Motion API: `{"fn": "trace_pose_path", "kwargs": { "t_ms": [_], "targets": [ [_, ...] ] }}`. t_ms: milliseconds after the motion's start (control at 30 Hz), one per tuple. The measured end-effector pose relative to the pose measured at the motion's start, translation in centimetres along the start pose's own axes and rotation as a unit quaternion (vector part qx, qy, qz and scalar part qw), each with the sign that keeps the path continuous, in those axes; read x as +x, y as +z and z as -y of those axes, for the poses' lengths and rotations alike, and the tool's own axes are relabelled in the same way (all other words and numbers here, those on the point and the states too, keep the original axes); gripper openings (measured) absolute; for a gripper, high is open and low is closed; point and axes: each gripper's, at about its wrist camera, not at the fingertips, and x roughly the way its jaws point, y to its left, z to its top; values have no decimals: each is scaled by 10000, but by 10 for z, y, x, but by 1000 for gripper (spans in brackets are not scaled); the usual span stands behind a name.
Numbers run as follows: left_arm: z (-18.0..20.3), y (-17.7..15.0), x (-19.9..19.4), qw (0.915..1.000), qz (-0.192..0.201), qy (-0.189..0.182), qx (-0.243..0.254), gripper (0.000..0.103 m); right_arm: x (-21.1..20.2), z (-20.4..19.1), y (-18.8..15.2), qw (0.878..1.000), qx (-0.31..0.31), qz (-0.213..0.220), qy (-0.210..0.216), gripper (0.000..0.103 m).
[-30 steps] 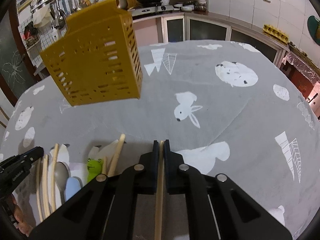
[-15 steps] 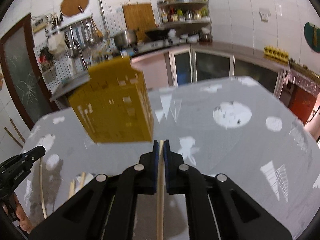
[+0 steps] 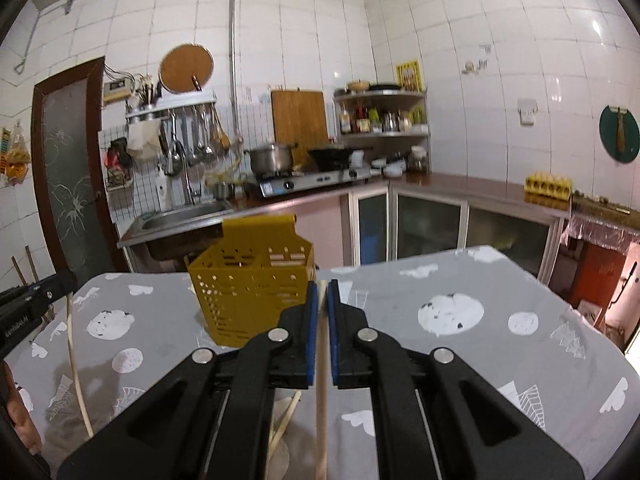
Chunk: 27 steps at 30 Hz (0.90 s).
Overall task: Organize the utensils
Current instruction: 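Lift both held chopsticks and carry them over the yellow slotted holder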
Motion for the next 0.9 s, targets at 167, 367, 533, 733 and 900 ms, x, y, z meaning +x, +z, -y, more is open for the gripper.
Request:
{"fn": "trace_pose_path", "kwargs": {
  "t_ms": [167, 367, 533, 733, 900],
  "targets": [
    [-2, 4, -9, 9998, 188, 21, -63, 4, -11, -3, 3, 9997, -79, 244, 13, 5],
    [-2, 12, -13, 9992, 389, 29, -69, 4, -15, -2, 14, 9991, -75, 407, 21, 5],
    [-4, 22, -11, 9987, 497, 4, -124, 4, -12, -1, 20, 9989, -80, 452, 26, 5],
    [0, 41, -10, 9975, 681, -86, -149, 4, -7, -3, 39, 9986, -42, 530, 76, 5],
    [8, 77, -3, 9956, 887, -249, -159, 4, -2, -12, 71, 9970, -124, 754, 107, 5]
  ]
}}
